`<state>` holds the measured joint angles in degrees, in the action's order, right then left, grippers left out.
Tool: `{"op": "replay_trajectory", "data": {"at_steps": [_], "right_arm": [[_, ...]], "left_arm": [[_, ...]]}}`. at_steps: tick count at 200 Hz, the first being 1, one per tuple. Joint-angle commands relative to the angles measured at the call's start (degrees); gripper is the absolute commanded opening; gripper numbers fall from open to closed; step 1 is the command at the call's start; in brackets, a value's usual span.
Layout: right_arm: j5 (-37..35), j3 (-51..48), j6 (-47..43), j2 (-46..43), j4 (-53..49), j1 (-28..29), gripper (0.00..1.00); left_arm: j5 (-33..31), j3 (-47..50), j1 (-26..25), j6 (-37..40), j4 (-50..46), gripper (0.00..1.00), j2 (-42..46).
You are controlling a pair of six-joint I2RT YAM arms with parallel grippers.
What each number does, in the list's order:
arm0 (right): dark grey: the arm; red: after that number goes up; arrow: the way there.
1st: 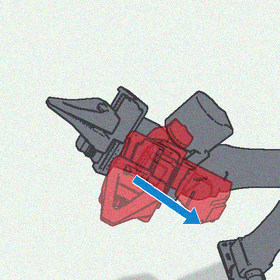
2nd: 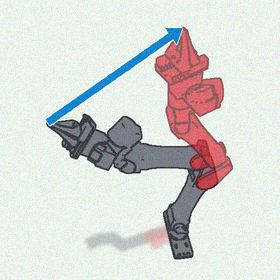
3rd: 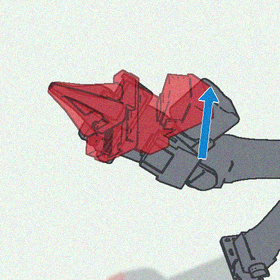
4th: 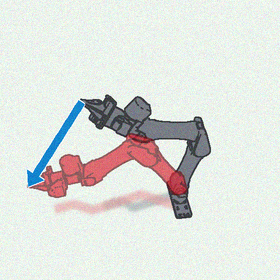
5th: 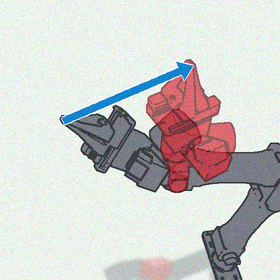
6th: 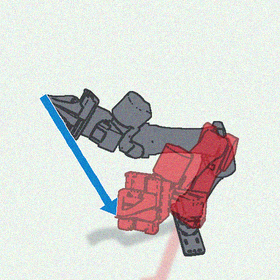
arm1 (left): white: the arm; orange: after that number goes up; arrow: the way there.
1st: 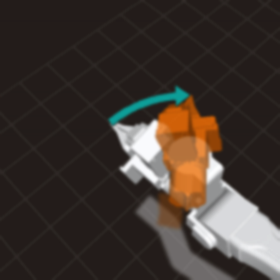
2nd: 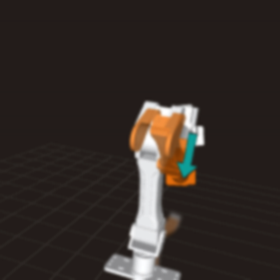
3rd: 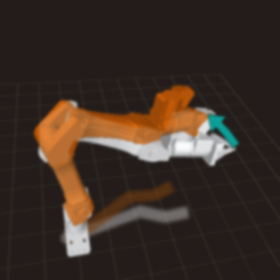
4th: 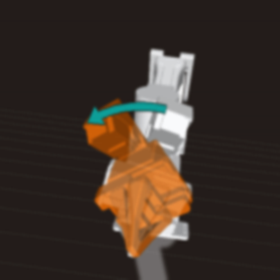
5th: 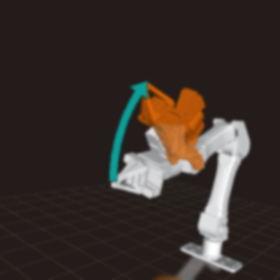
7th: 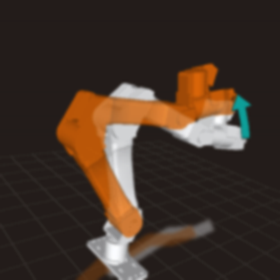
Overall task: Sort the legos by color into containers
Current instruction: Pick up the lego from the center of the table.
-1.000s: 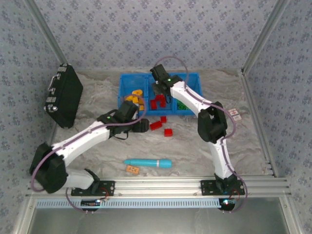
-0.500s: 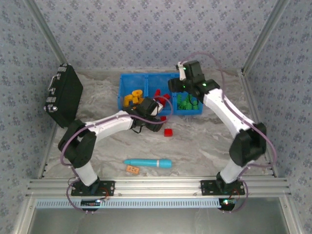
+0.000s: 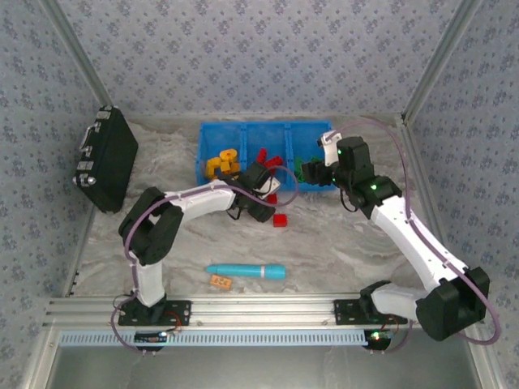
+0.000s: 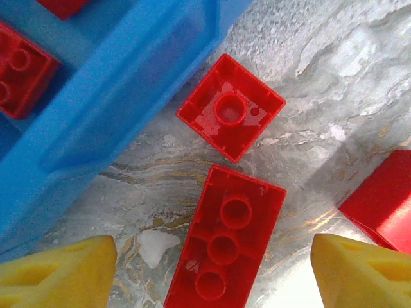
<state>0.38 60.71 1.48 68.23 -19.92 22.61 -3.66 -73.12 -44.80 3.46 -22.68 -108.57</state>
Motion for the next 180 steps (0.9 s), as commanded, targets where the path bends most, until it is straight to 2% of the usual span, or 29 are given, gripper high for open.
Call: {"op": "replay_trajectory", "data": {"at_steps": [1, 37, 76, 120, 147, 180], "right_arm": [[-1.8, -2.0, 0.4, -0.8, 2.9, -0.5, 0.7], [-3.2, -2.6, 0.8, -1.4, 4.4, -0.5, 0.69], [-4.7, -2.2, 1.3, -1.8, 3.6, -0.5, 0.69], [-4.0, -3.0, 0.4, -3.5, 1.2, -0.6, 0.7], [-3.2, -10.5, -0.3, -9.0, 0.3, -0.3, 0.73], [-1.8, -19.9, 2.9, -17.9, -1.6, 0.0, 0.74]], "left_arm": [[1.0, -3.2, -0.5, 1.8, -2.7, 0.77, -2.8], [0.7, -5.6, -0.5, 1.6, -5.7, 0.7, -6.4], [2.2, -5.6, -0.5, 0.0, -6.3, 0.5, -7.2], [2.3, -5.0, -0.5, -2.0, -8.8, 0.36, -5.3], [1.4, -5.9, 0.2, -4.6, -9.5, 0.33, -0.9], [2.3, -15.9, 1.5, -5.4, -15.9, 0.31, 0.0]]}}
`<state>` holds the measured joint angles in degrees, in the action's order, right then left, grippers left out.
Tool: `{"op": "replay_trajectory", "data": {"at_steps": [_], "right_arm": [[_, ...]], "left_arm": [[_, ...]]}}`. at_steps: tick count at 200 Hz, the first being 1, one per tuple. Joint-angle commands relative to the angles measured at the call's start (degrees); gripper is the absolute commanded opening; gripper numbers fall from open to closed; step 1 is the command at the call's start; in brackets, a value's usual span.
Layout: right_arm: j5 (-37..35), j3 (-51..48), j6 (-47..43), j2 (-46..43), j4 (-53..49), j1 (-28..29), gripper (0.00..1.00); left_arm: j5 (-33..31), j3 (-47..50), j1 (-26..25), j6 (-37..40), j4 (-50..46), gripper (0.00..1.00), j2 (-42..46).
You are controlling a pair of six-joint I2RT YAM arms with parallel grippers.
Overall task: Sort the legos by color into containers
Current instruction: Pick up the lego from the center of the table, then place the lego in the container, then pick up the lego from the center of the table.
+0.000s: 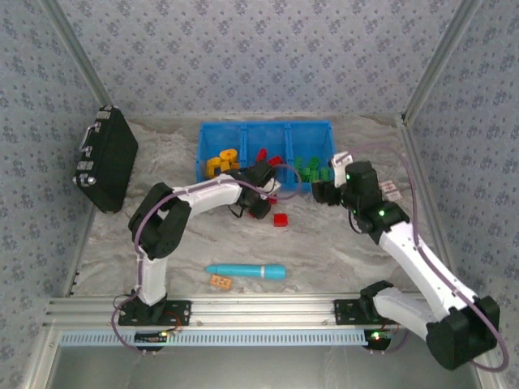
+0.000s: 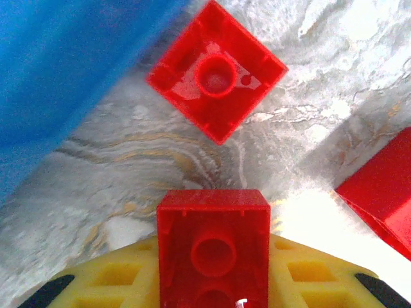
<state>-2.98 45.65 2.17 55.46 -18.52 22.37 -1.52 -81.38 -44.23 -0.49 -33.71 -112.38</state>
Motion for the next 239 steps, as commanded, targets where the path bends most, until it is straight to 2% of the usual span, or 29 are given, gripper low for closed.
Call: {"op": "replay_trajectory", "data": {"at_steps": [1, 23, 47, 88, 118, 152, 184, 206, 239], "right_arm": [[1.6, -5.1, 2.2, -5.4, -3.1, 0.3, 0.74], [3.8, -10.3, 1.2, -11.6, -4.7, 3.7, 0.72], [-0.6, -14.5, -0.6, -16.1, -0.7, 13.7, 0.73], [-5.6, -14.7, -6.3, -13.8, -0.9, 23.2, 0.75], [-6.5, -14.2, -11.9, -8.8, 0.8, 25.6, 0.76], [-2.3, -14.1, -20.3, -2.3, 6.0, 24.9, 0.78], [3.0, -10.0, -25.6, 6.3, 5.9, 21.8, 0.78], [4.7, -8.0, -30.2, 12.0, 6.6, 20.0, 0.78], [12.6, -7.8, -33.7, 15.9, 10.6, 14.9, 0.79]], "left_arm": [[0.2, -8.0, 0.9, -1.4, -4.9, 0.31, 3.9], [0.1, -14.1, 1.5, -1.4, -8.2, 0.32, 3.9], [-2.6, -20.4, 3.7, -3.4, -7.8, 0.32, 1.2], [-4.4, -34.6, 8.5, -7.6, -11.4, 0.34, -9.1], [-3.6, -43.6, 9.9, -7.3, -15.2, 0.38, -16.5], [0.5, -49.1, 11.9, -8.6, -16.8, 0.41, -20.8], [0.7, -52.9, 12.2, -7.0, -19.1, 0.46, -22.4], [1.5, -51.7, 12.2, -6.9, -19.1, 0.48, -19.8], [2.7, -47.4, 11.6, -5.1, -19.8, 0.53, -10.3]]}}
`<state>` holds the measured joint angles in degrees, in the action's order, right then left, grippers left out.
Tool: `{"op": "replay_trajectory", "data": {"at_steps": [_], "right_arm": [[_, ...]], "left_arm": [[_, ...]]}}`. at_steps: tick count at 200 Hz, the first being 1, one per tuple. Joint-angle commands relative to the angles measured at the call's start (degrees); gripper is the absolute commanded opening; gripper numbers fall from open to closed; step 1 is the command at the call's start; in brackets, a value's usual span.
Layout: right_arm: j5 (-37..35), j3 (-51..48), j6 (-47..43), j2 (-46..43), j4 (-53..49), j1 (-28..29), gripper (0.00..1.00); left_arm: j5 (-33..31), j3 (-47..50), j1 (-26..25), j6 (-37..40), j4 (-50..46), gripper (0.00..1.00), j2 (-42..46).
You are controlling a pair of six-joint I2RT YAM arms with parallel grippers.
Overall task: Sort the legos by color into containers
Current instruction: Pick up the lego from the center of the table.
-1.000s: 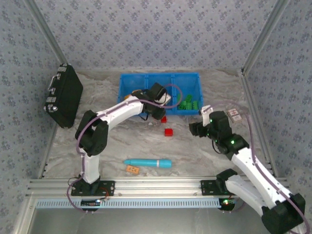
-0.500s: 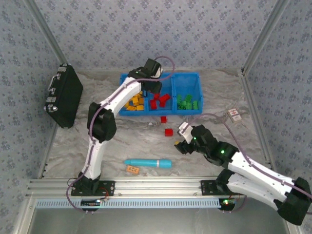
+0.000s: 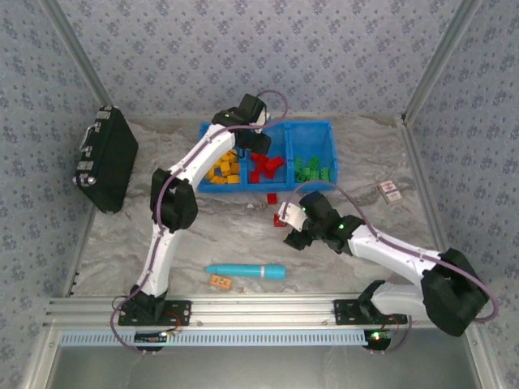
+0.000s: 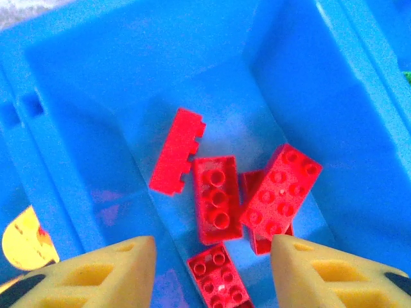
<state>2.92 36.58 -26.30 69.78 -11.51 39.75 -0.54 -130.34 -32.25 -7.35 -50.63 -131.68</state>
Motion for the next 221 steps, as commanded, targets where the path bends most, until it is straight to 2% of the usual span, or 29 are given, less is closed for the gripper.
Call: {"op": "replay_trajectory", "data": {"at_steps": [1, 25, 75, 110, 130, 145, 176, 221], "right_arm": [[6.8, 1.3, -5.3, 1.8, 3.8, -2.6, 0.79], [9.1, 2.8, -8.2, 5.9, 5.1, -3.4, 0.79], [11.7, 5.7, -18.0, 13.4, 7.1, -5.6, 0.81], [14.5, 10.1, -20.3, 16.2, 2.6, -7.4, 0.83], [15.4, 11.8, -20.8, 18.2, 1.5, -7.3, 0.84], [15.3, 13.8, -21.4, 20.5, -1.1, -6.8, 0.84], [14.6, 16.8, -23.1, 23.9, -5.6, -6.5, 0.83], [13.7, 19.2, -24.4, 27.6, -8.9, -5.8, 0.77]], "left_arm": [[1.7, 1.6, -0.4, 1.8, -3.0, 0.53, 9.2], [1.7, 5.2, 0.3, 4.3, -5.5, 0.59, 16.9], [2.3, 22.0, 4.1, 6.2, -6.4, 0.66, 37.6], [3.8, 37.9, 11.6, 8.3, -4.8, 0.74, 52.6], [5.0, 45.4, 17.3, 9.7, -5.1, 0.75, 58.1], [5.6, 50.4, 19.6, 9.4, -2.7, 0.78, 62.5], [5.9, 54.9, 21.3, 9.8, 0.3, 0.81, 67.1], [5.7, 56.1, 21.4, 10.2, 1.7, 0.81, 67.6]]}}
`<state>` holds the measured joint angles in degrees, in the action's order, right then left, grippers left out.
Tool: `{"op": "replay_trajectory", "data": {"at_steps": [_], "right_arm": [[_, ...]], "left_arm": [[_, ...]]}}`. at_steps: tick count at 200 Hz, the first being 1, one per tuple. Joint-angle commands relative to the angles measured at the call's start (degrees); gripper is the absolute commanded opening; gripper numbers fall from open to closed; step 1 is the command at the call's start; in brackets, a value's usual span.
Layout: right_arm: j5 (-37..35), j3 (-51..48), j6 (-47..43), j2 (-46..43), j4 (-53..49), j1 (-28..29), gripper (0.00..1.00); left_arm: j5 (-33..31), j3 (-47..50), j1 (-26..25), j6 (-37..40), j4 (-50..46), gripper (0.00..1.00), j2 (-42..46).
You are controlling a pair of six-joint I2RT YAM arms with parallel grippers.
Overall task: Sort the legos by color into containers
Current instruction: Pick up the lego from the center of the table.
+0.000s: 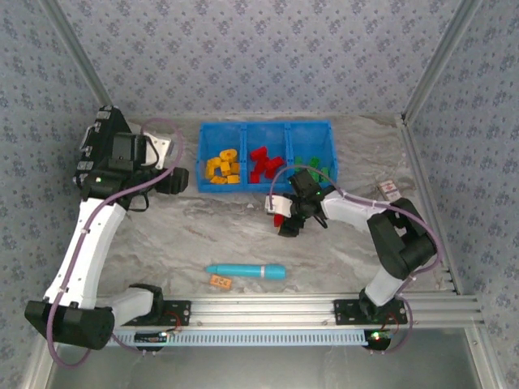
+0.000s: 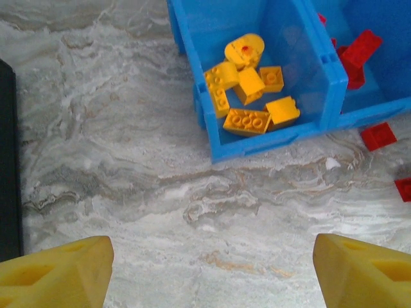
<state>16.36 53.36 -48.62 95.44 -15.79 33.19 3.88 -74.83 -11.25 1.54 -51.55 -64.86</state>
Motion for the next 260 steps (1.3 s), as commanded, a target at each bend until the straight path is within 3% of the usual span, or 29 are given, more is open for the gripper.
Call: {"op": "replay_trajectory", "data": {"at_steps": [1, 39, 72, 96, 120, 203, 239, 260], "right_arm": [[0.3, 2.4, -2.1, 2.0, -4.7, 0.8, 0.77], [-1.1, 3.6, -2.7, 3.8, -5.6, 1.2, 0.66], [-0.3, 5.6, -3.9, 5.3, -8.9, 1.6, 0.48], [0.2, 6.0, -4.2, 5.5, -9.6, 1.8, 0.46], [0.8, 6.7, -4.2, 5.7, -9.3, 2.0, 0.32], [1.6, 9.4, -2.0, 1.3, -9.6, 1.8, 0.24], [4.6, 18.2, 3.2, 0.5, -8.1, -0.8, 0.25], [1.0, 24.4, 6.6, 3.9, -6.0, -1.7, 0.25]], "left_arm": [[1.2, 0.6, 0.4, 1.3, 2.7, 0.81, 0.8], [1.0, 1.2, 0.5, 1.4, 3.3, 0.81, 1.0], [-1.0, 1.7, 0.5, 2.0, 3.5, 0.82, 1.0], [-1.1, 2.5, 1.2, 1.8, 4.4, 0.83, 1.6], [-1.2, 1.9, 1.3, 1.6, 4.0, 0.83, 1.1], [-3.3, 3.7, 1.6, 2.2, 5.2, 0.85, 5.4], [-2.4, 6.3, 1.6, 2.5, 7.3, 0.85, 8.2], [-2.5, 8.9, 1.7, 2.9, 9.4, 0.85, 11.0]]}}
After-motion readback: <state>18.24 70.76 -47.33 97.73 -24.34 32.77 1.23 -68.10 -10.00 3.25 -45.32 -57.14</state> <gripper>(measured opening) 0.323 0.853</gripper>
